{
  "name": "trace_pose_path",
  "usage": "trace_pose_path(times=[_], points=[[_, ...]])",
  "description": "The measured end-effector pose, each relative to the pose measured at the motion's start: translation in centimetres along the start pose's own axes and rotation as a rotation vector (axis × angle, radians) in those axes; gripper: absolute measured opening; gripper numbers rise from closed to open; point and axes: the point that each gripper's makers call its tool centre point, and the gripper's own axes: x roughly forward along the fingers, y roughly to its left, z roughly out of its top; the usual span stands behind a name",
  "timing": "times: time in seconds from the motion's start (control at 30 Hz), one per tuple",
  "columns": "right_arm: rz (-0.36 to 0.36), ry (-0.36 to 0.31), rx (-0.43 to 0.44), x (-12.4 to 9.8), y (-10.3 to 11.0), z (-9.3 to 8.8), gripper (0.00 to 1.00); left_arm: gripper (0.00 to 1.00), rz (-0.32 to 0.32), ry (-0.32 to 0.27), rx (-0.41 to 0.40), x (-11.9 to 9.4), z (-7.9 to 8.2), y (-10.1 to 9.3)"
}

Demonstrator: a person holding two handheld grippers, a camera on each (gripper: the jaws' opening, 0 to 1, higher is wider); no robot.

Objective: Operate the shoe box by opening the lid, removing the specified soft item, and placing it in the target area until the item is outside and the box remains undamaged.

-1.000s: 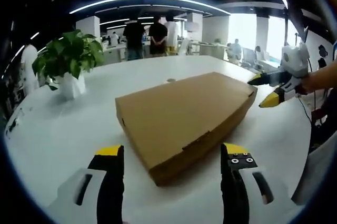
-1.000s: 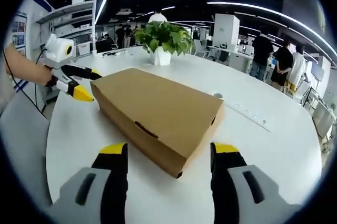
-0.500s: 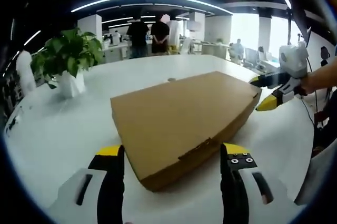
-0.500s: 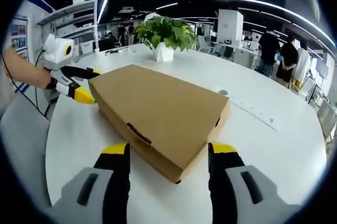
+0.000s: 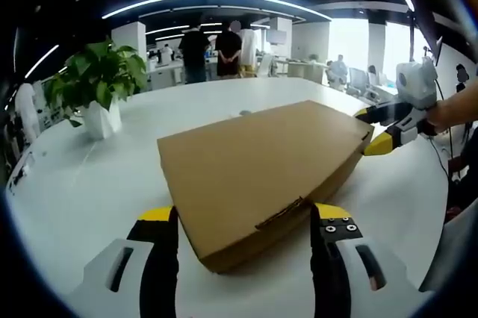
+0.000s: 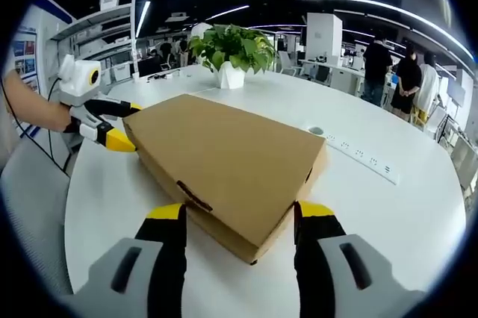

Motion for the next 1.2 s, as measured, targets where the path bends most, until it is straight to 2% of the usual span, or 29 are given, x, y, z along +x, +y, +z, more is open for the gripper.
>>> trace_pose_path(times=[0.63,1.2], points=[[-0.025,0.004,0.011,-0.1,0.4,-0.1,0.51,0.7,-0.027,0.007,0.01,0.0,-0.1,0.2],[-0.039,0.006,0.03,-0.1,1.9,-0.1,0.5,0.69,-0.071,0.016,0.028,-0.6,-0.4,1.3]])
